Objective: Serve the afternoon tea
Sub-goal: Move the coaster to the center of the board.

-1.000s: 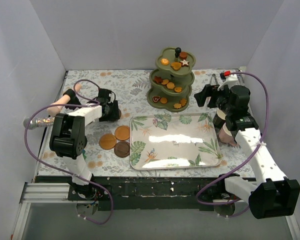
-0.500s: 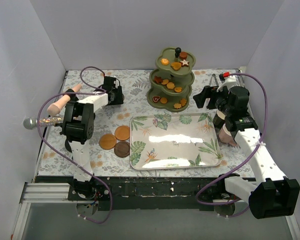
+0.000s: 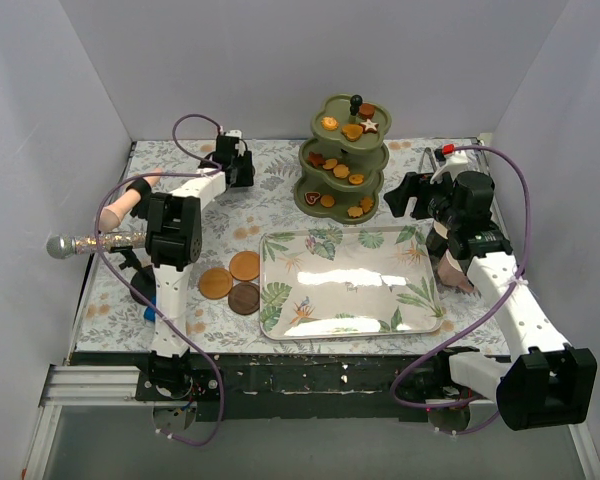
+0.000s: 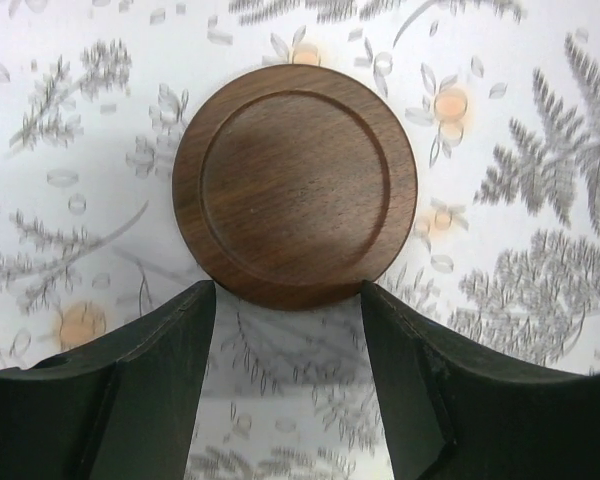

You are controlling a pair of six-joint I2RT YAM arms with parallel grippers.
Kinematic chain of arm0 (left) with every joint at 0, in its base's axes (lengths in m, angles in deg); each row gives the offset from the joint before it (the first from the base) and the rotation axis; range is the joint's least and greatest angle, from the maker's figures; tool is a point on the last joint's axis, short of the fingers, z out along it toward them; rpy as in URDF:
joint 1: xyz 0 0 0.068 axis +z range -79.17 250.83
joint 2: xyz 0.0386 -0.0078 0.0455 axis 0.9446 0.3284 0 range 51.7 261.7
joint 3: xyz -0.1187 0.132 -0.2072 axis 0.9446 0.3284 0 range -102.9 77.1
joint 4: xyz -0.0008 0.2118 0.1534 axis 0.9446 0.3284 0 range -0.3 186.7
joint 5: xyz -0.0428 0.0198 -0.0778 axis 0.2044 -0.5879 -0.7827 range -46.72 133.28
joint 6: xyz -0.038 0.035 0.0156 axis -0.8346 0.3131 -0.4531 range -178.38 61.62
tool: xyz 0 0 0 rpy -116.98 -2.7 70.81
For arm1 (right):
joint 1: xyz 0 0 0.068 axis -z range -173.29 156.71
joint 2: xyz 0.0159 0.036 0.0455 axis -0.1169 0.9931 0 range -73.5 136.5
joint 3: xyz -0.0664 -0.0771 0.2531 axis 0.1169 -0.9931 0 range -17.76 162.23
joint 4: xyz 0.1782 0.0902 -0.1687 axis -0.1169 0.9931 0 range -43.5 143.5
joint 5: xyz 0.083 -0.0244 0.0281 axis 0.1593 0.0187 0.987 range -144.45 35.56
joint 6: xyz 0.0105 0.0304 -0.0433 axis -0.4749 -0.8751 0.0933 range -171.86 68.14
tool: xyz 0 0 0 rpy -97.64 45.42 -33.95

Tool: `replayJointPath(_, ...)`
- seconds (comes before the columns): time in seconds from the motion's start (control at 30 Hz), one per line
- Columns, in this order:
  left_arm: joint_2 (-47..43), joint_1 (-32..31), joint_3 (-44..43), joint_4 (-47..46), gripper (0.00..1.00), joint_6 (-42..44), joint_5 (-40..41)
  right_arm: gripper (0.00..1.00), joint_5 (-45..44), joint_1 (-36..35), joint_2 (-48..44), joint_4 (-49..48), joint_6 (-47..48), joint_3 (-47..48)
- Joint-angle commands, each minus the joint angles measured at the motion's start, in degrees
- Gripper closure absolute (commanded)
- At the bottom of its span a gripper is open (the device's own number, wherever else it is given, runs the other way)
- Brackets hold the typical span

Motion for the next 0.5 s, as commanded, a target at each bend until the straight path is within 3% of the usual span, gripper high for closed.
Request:
replayJointPath(0.0,9.3,-0.1,-4.7,9.2,0.4,0.6,1.1,0.1,1.0,-0.1,0.4,-2.3,0.3,1.1)
replayJointPath(0.2,11.5,-0.1,-8.6,10.2,0.38,0.9,1.6,0.1,0.3,-0.1,0.7,-1.6,1.0,1.3)
replayJointPath(0.47,-1.0,-0.4,0.5,4.9,0.13,-0.3,-1.7,0.09,1.4,-0.1,1.4,-1.2,1.0,1.7)
